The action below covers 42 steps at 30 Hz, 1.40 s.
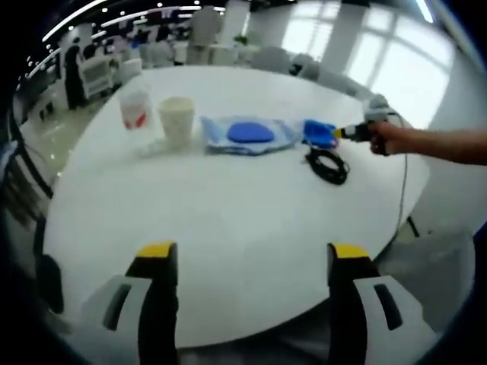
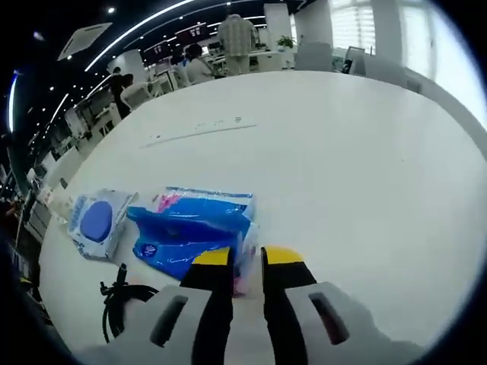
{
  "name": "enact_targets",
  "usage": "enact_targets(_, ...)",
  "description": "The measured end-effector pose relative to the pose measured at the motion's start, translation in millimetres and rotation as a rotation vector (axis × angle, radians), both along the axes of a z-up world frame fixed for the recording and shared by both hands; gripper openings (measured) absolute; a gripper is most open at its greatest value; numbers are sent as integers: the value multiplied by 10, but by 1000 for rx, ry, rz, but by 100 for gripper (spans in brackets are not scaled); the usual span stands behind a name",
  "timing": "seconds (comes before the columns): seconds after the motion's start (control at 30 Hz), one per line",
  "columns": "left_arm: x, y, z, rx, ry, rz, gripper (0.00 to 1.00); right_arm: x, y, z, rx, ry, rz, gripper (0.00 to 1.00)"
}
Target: Arrange the tabletop items into an orderly group along one side of the table until the central work area is clear of visible clutter.
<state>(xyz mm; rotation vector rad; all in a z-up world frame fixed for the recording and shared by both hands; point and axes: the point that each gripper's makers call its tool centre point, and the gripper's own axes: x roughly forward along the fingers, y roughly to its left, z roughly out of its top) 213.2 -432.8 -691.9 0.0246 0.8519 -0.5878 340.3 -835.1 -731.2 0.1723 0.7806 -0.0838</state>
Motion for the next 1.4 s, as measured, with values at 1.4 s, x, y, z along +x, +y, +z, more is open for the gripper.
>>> enact_targets(1.4,-39,-18,-35,-5,22,2,75,182,-228,-205,-59,-43,196,44)
